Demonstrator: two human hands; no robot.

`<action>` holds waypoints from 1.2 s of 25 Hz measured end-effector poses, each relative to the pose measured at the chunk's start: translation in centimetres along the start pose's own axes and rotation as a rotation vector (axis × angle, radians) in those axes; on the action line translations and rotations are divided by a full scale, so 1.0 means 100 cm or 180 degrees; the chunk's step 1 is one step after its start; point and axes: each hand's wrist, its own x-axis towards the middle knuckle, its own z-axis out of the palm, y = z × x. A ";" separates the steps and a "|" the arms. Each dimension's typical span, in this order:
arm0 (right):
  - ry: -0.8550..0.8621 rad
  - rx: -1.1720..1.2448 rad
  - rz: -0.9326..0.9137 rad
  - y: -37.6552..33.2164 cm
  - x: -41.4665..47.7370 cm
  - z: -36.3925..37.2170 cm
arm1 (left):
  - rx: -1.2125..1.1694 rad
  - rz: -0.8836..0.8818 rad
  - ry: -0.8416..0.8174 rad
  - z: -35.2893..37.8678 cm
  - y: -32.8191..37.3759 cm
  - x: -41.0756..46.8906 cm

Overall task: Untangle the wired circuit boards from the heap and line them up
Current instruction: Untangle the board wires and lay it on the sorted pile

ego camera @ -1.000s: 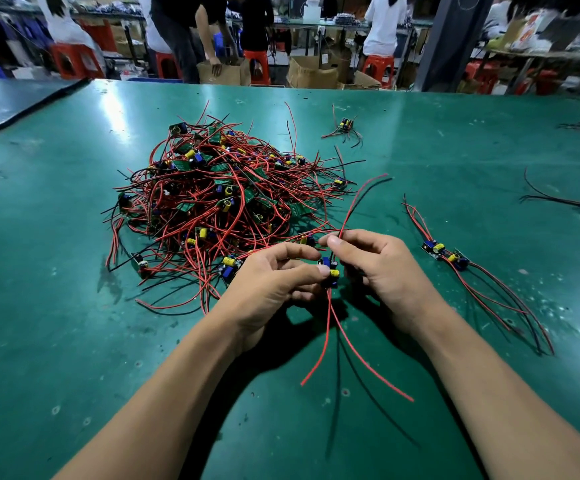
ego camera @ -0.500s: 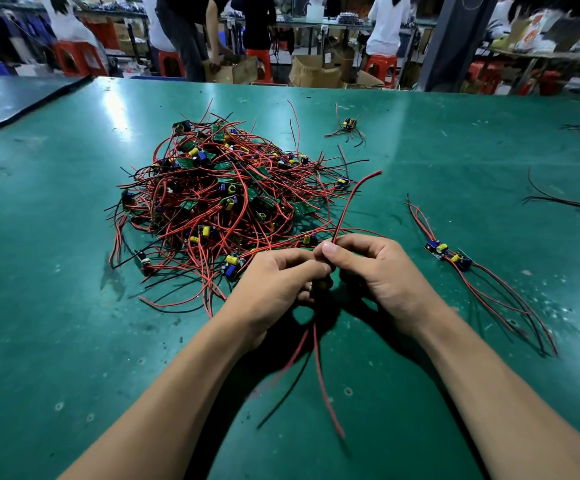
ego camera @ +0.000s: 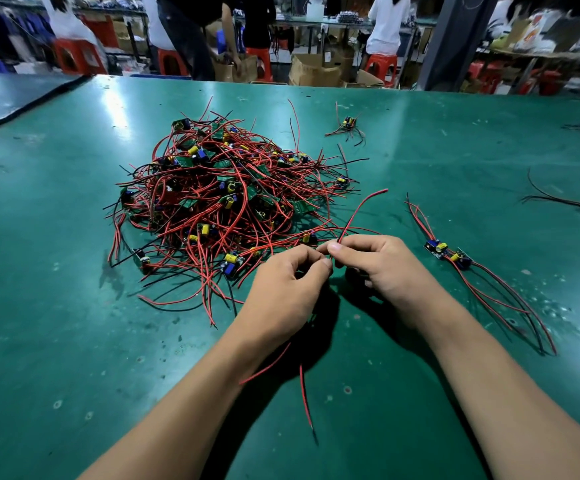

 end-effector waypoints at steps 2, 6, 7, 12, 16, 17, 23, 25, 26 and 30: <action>0.0272 -0.0172 -0.0078 0.001 0.003 -0.003 | 0.0174 0.0123 0.0042 0.001 0.000 -0.001; 0.0734 -0.0123 -0.0199 0.007 0.010 -0.007 | 0.0277 0.0212 -0.0124 0.004 0.003 0.000; 0.0812 -0.0153 -0.0239 0.008 0.012 -0.008 | 0.0279 0.0206 -0.0150 0.005 0.003 0.001; 0.1314 -0.0131 -0.0245 0.012 0.020 -0.016 | 0.0370 0.0270 -0.0219 0.005 0.001 0.000; 0.1403 -0.0007 -0.0085 0.012 0.021 -0.021 | 0.0321 0.0213 -0.0273 0.004 -0.001 0.000; 0.1462 0.0059 -0.0080 0.012 0.021 -0.022 | 0.0307 0.0194 -0.0297 0.003 -0.001 0.000; 0.1432 0.0339 -0.0083 0.010 0.019 -0.020 | 0.0249 0.0168 -0.0318 0.003 -0.002 0.000; 0.1267 0.0665 -0.0067 0.007 0.017 -0.020 | 0.0150 0.0131 -0.0297 0.002 -0.002 0.000; 0.1197 0.0803 -0.0045 0.005 0.017 -0.020 | 0.0072 0.0103 -0.0288 0.001 -0.002 0.000; 0.0956 0.1424 0.0199 -0.004 0.014 -0.024 | -0.0092 0.0047 -0.0339 -0.002 0.000 -0.002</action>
